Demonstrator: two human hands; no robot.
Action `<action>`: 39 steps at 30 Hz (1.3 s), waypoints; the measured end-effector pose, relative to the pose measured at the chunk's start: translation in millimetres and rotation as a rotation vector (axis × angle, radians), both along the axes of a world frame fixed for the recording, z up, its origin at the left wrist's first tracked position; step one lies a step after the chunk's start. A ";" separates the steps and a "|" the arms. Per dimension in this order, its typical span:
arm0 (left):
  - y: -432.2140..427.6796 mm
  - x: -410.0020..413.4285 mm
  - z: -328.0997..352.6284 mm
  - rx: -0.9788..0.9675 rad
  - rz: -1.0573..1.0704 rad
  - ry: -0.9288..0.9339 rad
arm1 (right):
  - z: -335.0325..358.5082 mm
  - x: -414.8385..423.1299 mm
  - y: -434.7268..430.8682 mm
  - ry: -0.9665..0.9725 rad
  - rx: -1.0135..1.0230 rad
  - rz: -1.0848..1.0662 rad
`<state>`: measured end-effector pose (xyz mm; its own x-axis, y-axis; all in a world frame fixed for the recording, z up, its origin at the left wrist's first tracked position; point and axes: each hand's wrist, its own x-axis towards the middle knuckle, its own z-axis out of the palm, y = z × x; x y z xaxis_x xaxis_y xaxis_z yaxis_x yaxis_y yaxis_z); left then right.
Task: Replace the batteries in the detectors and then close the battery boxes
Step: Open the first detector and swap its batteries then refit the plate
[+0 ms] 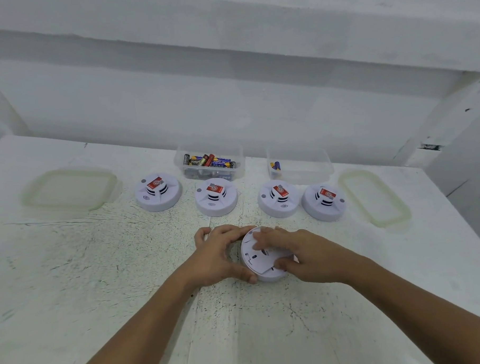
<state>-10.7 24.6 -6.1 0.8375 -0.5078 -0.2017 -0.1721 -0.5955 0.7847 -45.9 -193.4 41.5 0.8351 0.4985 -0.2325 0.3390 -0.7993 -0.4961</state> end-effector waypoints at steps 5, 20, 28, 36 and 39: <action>-0.9 -3.0 5.1 -0.015 0.002 0.001 | -12.9 -3.4 -2.6 -0.048 0.032 0.123; -3.0 -5.5 0.8 0.031 -0.036 -0.138 | -35.6 -8.9 2.8 -0.160 0.067 0.043; -3.2 -5.7 1.1 0.004 -0.057 -0.160 | -26.2 -9.3 4.1 -0.172 0.101 0.002; -7.6 -9.0 7.7 0.018 -0.060 -0.158 | 10.3 6.3 3.5 -0.154 -0.175 0.163; -13.9 -11.4 12.1 0.042 -0.033 -0.139 | 15.7 11.9 6.5 -0.197 -0.253 0.212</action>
<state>-22.1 10.7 5.9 0.8420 -0.5289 -0.1063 -0.2974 -0.6194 0.7265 -34.0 -186.9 57.2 0.7607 0.6122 -0.2155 0.5790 -0.7902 -0.2008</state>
